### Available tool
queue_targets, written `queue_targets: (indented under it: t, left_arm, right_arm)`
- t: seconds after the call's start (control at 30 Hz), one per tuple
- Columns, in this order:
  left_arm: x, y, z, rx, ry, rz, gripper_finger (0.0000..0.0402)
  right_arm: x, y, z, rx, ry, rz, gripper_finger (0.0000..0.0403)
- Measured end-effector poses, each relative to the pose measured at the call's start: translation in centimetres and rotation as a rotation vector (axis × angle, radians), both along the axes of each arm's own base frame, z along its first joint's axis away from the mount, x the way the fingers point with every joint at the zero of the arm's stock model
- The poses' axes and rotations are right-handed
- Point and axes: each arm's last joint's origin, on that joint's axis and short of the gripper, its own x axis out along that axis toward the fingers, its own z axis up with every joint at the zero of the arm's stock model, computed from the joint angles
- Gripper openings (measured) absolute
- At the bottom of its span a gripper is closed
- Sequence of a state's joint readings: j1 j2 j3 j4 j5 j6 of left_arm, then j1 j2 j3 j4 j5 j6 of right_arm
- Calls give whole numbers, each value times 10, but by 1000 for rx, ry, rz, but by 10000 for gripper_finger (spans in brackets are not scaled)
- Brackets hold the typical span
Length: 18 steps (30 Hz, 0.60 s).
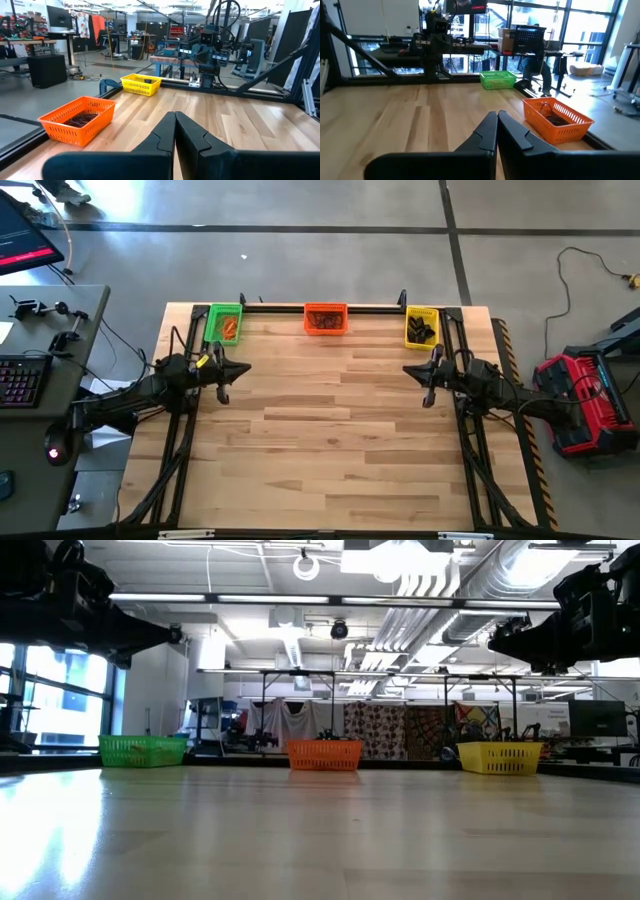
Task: Sort rubber bands into baskets
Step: Return to Home Position
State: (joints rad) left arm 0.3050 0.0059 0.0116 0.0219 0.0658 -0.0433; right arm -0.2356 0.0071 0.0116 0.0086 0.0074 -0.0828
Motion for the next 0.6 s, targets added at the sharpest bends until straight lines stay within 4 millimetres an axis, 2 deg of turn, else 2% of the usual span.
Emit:
queue_targets:
  t: [0.17,0.6]
  left_arm:
    - [0,0,0,1,0,0,0]
    - [0,0,0,2,0,1,0]
  right_arm:
    - [0,0,0,58,-14,1,0]
    - [0,0,0,55,-14,1,0]
